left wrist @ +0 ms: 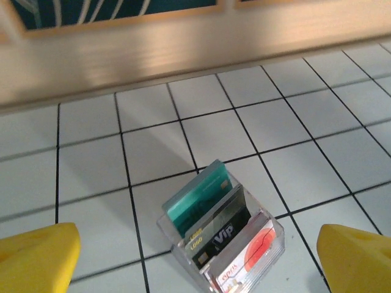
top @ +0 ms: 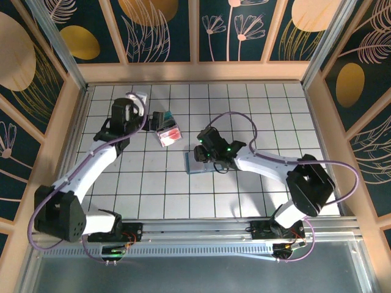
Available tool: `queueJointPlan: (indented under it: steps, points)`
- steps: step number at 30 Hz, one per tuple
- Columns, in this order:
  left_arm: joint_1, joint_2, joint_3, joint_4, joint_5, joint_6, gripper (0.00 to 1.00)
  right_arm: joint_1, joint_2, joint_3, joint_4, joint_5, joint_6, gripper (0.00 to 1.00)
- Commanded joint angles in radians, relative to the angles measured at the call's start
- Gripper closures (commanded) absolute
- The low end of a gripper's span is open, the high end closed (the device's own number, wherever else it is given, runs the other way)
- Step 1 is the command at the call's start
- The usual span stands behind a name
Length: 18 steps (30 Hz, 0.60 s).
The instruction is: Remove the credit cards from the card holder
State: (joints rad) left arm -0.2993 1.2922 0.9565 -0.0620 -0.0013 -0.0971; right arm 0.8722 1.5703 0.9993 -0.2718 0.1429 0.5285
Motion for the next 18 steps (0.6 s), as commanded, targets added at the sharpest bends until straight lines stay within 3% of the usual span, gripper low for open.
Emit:
queueJointPlan:
  steps: [1,9,18]
  points:
    - [0.006,-0.076,-0.116,0.109,-0.096,-0.237,0.01,0.032,0.054,0.051,-0.065,0.044,-0.018,0.55]
    - [0.005,-0.229,-0.370,0.239,-0.232,-0.496,0.01,0.072,0.193,0.137,-0.112,0.044,-0.041,0.56]
    - [0.006,-0.297,-0.400,0.222,-0.336,-0.537,0.01,0.077,0.283,0.194,-0.132,0.043,-0.044,0.51]
